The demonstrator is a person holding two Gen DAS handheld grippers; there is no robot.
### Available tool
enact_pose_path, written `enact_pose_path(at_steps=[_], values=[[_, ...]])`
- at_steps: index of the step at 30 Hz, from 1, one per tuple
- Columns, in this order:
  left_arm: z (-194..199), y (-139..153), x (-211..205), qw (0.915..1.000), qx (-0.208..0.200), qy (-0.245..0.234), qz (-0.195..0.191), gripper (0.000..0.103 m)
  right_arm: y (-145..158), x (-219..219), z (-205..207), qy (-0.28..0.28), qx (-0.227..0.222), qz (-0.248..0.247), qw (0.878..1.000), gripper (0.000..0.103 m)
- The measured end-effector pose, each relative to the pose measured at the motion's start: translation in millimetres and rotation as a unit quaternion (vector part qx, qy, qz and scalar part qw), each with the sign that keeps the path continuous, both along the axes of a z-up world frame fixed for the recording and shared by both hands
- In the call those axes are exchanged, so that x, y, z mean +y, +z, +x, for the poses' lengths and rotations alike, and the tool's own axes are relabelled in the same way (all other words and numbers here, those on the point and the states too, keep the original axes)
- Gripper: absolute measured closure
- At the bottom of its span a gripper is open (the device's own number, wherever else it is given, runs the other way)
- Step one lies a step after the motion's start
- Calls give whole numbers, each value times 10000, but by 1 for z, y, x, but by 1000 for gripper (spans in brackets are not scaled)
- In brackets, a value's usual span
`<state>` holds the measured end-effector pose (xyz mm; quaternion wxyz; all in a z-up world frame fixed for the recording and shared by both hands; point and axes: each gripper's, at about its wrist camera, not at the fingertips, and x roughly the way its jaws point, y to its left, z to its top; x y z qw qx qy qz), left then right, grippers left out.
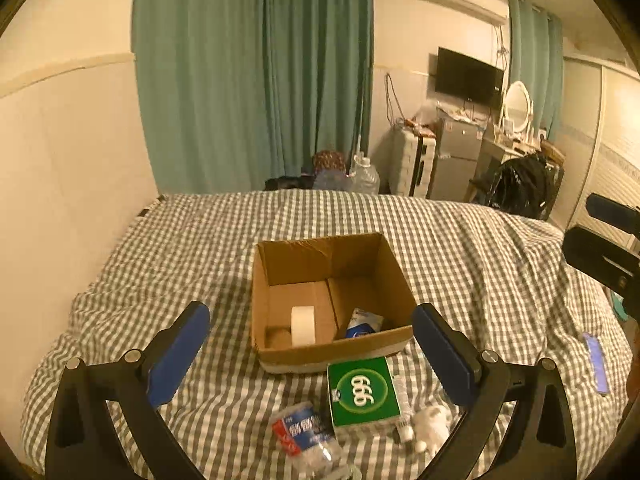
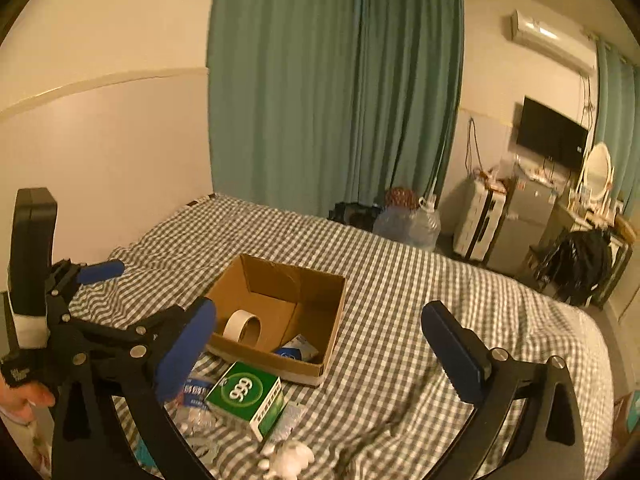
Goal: Organize objects
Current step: 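Grasp the teal blister pack with the left gripper while the right grasps the white plush toy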
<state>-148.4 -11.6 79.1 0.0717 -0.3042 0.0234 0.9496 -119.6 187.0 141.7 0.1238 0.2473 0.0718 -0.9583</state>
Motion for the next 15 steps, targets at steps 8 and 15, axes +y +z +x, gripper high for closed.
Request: enact_pose_path(at_steps=[8,15], values=[[41,-6,-24,9992,-2,371,137,0,-6,-2,41,-62,-34,5,10000,0],[70,-53,-44,9953,-226,920,-222,0,-49,-4,58,-318,-247,21,9992,0]])
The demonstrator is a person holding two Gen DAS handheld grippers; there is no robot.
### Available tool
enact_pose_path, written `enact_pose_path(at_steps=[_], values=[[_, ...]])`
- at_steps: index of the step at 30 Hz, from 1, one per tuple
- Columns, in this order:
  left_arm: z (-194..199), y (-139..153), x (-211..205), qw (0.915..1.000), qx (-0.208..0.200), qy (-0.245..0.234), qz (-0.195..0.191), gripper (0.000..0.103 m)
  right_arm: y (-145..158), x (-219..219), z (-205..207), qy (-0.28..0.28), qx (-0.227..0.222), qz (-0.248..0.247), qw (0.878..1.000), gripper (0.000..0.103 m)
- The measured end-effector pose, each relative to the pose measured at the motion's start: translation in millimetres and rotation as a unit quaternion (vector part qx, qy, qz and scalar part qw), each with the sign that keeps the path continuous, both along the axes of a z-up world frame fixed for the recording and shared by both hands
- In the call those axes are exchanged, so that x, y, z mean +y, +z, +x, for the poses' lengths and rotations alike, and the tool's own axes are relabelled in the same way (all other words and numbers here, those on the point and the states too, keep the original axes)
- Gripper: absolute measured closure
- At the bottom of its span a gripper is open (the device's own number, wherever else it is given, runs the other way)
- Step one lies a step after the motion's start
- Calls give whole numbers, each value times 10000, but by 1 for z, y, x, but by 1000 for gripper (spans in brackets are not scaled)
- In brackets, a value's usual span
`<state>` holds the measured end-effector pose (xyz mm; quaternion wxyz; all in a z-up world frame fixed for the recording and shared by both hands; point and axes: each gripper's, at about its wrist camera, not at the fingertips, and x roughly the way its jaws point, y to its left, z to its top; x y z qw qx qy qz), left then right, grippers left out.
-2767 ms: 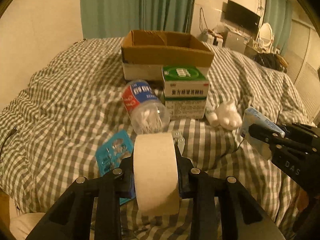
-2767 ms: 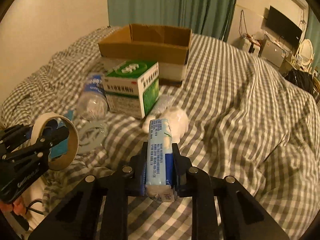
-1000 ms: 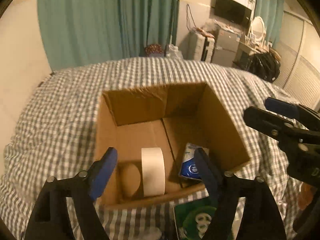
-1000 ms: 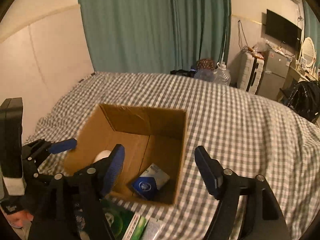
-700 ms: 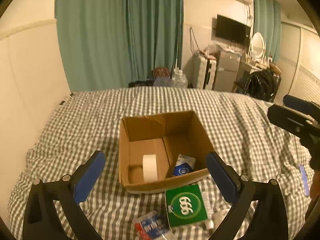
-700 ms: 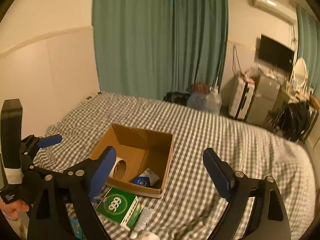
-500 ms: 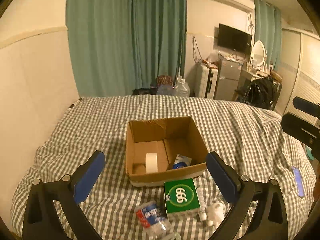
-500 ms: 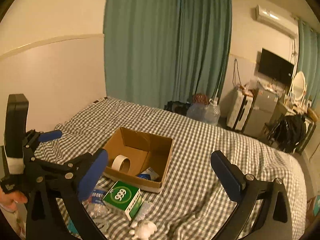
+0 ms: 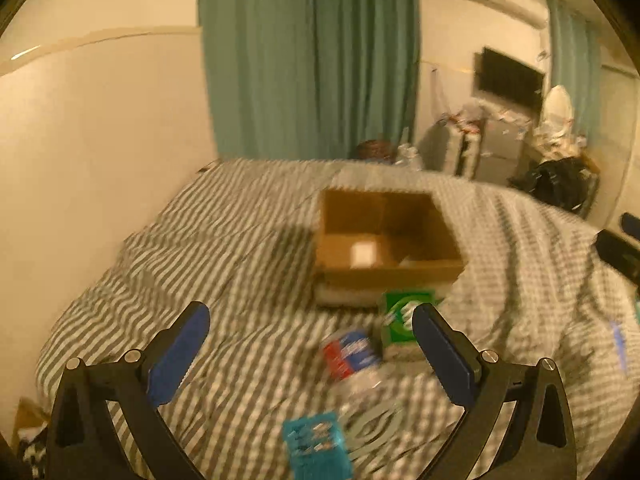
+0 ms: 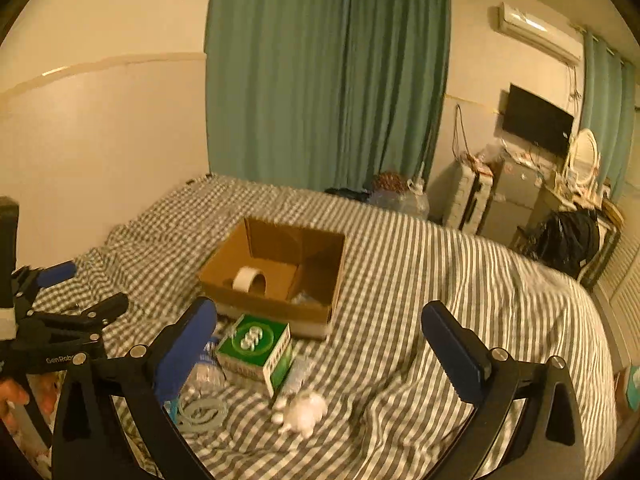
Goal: Organize objects
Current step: 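Grasp the teal blister pack with the left gripper while the right grasps the white plush toy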
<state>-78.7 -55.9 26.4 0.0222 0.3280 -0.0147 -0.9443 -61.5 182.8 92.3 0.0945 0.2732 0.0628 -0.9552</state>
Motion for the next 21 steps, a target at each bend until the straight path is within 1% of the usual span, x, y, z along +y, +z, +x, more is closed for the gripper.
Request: enact_pose_path(at_steps=[2,5,7,10,15,17,19,21], values=[[8,-25,-4,9998,-164,85,-49,0,-20,-1,3,-40,-135,25,9999,0],[15,-63,-11,9985,-372,391,-65,0,-52,-3,0,-91,-298,136,9994,0],[18,-86,-13,9971,-563,504,-45,0,-77,-6,-5,-102,-454,203,9987,0],[26,-118,-18,9952,-732,644,-50,0,-107,-8,-17,-125,-689,261,9972,0],[28,-147,-16,9931,-938,701,-28,0,-149,-9,-35,-212,-1043,226,9941,0],[29,-154,-15,9925,-1024,674,-11,0,-161,-10,-40,-243,-1189,175,9925,0],[28,-162,-15,9912,-1162,624,85,0,-172,-12,-46,-279,-1282,170,9912,0],[30,-170,-14,9900,-1290,571,96,0,-181,-15,-50,-322,-1332,187,9904,0]])
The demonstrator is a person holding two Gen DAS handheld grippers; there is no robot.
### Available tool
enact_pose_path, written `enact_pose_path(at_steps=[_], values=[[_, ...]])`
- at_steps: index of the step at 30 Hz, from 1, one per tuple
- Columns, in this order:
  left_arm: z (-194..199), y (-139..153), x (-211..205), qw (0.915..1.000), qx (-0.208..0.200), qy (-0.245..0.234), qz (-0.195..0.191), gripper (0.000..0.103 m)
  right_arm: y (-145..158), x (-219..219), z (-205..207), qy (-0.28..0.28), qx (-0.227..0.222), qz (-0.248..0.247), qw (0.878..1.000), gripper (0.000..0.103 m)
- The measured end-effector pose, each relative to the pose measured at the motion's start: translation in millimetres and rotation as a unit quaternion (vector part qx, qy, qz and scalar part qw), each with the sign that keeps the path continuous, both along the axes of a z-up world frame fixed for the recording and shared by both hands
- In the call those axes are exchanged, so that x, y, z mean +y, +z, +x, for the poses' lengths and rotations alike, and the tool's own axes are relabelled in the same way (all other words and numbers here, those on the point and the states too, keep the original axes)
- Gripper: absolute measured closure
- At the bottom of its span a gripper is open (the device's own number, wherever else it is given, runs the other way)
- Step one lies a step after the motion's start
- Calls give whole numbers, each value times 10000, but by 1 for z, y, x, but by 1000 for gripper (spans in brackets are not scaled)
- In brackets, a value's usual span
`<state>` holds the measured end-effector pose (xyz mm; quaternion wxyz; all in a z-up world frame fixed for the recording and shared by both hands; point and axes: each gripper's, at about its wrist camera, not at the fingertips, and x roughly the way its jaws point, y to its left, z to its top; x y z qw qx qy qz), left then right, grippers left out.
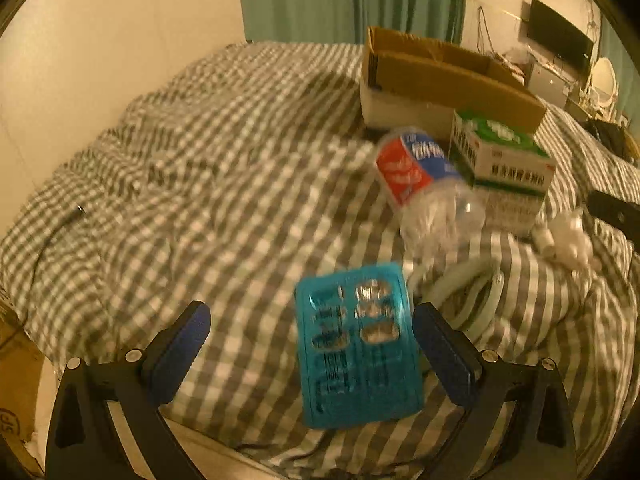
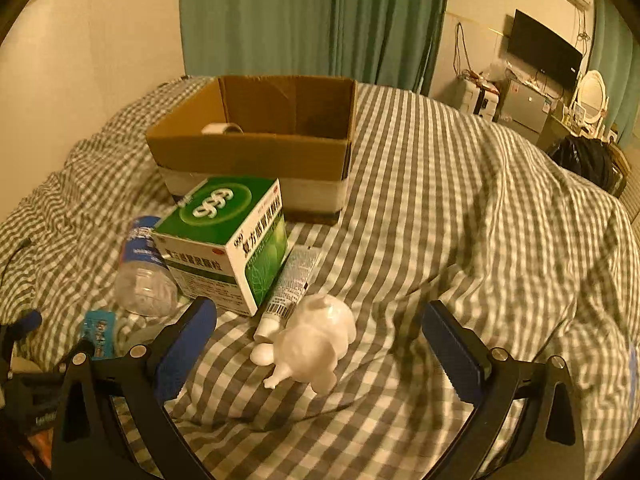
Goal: Organize objects
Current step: 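Grasp the teal blister pack with the left gripper while the right grasps the white plush toy, then carry blister pack and plush toy over the box and release both inside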
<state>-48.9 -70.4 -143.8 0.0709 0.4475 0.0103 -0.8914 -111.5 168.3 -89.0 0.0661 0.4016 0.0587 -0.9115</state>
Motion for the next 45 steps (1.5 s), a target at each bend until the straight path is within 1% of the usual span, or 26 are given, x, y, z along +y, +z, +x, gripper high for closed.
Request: enact_pose_path(at_steps=[1,3,4,6,8,11,12,13,15,17,18,20,24,29,33,39,45], values=[[0,-3,0,10000,-55,1,-10,0,-4,-2,-2,-12,-44,16,10000,1],[0,-11,-2,9998,-201,64,-5,0,-10,-2,-7,-57,-145,51,9999,5],[0,-14,-4,9996,-261,102,72,0,-13,-2,-9,-99,-204,69,9997,9],[-1,-18,-10,9989,-287,146,348,0,-21,1,-13,-181,-297,84,9994,13],[-2,-20,-13,9979,-288,166,563,0,-28,2,-16,-231,-377,120,9990,19],[-3,-25,-8,9962,-345,48,796,0,-41,4,-21,-207,-562,144,9981,27],[-3,-28,-3,9960,-361,-21,816,0,-45,5,-22,-191,-606,130,9979,27],[-4,-31,3,9963,-397,-135,754,1,-49,5,-23,-172,-645,105,9977,27],[-4,-33,11,9970,-387,-288,601,5,-54,8,-24,-150,-692,30,9975,32],[-5,-31,12,9964,-343,-363,683,14,-55,11,-24,-121,-726,-55,9973,51],[-6,-33,11,9959,-349,-375,745,16,-56,11,-24,-92,-761,-42,9970,51],[-5,-33,9,9949,-337,-374,868,30,-57,11,-22,-37,-767,-38,9970,51],[-3,-33,6,9934,-362,-416,1005,30,-49,14,-13,17,-704,-79,9975,51],[3,-30,-4,9914,-441,-304,1194,30,-27,14,3,71,-486,-130,9987,51],[7,-19,-4,9919,-397,-295,1173,30,-8,14,18,129,-306,-164,9993,51],[6,20,8,9934,30,-487,1035,31,20,14,40,209,-33,-233,9995,51],[-9,62,19,9928,458,-602,924,31,43,17,46,381,253,-352,9983,51]])
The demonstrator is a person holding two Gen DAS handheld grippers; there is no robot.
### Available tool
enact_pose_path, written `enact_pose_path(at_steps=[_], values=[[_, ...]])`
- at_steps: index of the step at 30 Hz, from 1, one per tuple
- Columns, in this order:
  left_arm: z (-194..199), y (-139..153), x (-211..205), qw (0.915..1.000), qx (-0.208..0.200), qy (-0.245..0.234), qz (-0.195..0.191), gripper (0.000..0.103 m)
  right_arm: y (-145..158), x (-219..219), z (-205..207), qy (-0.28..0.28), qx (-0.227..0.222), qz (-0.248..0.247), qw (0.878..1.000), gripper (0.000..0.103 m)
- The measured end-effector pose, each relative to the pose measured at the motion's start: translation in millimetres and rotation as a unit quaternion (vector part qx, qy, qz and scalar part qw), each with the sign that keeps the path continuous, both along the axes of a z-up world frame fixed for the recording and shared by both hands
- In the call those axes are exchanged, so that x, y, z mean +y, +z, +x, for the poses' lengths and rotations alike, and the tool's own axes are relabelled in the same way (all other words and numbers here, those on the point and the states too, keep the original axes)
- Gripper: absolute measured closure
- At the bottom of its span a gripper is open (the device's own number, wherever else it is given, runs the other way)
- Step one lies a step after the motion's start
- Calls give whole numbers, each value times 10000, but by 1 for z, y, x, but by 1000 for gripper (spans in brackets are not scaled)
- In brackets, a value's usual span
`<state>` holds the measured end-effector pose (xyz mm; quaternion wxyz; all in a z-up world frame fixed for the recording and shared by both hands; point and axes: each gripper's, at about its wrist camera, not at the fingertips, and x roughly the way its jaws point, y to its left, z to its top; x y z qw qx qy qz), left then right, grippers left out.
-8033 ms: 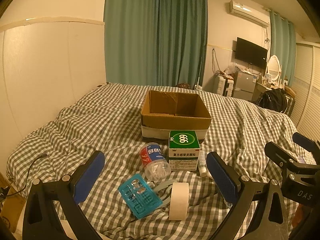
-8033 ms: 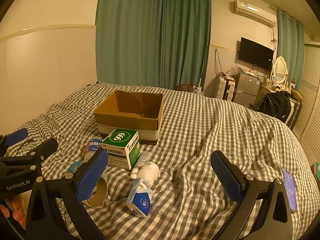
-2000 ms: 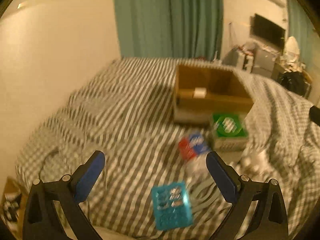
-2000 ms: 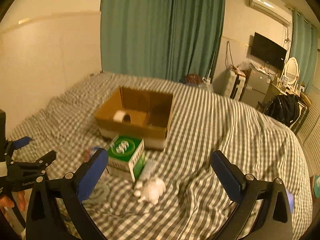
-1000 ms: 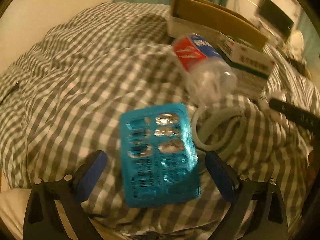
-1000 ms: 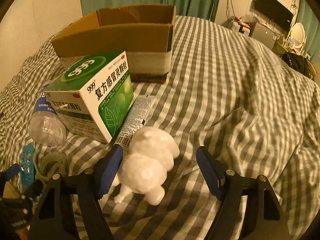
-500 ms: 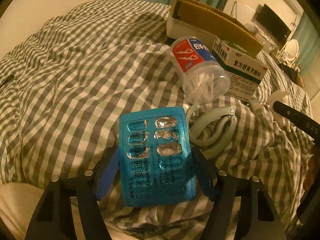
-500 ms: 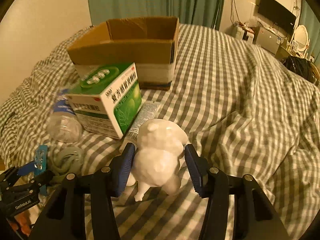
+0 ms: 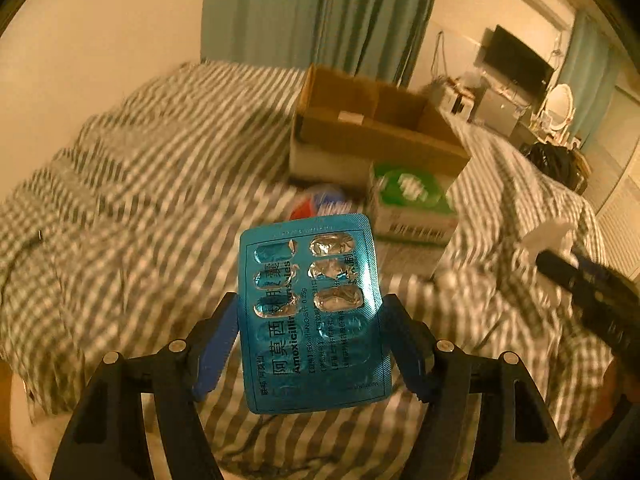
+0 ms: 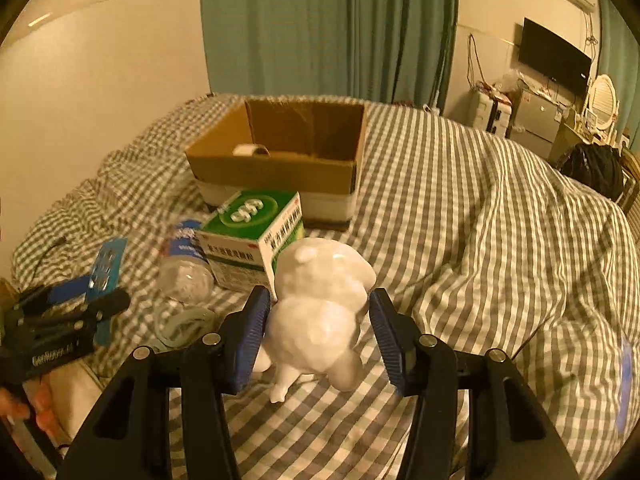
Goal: Organize objects
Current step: 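Carry blister pack and plush toy over the box and release both inside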
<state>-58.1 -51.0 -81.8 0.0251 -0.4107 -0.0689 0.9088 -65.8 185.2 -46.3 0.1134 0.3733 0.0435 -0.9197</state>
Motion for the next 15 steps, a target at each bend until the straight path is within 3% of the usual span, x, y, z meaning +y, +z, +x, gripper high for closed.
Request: enact_pose_path(at_steps=[6,15], values=[[-32,38,19,9986,423,-281,-139,31,20,-1,-7,131,248,-96,9996,51],[-107,78,32,9946,887,-493,-209,30,55,-9,-61,245,628,-191,9975,51]])
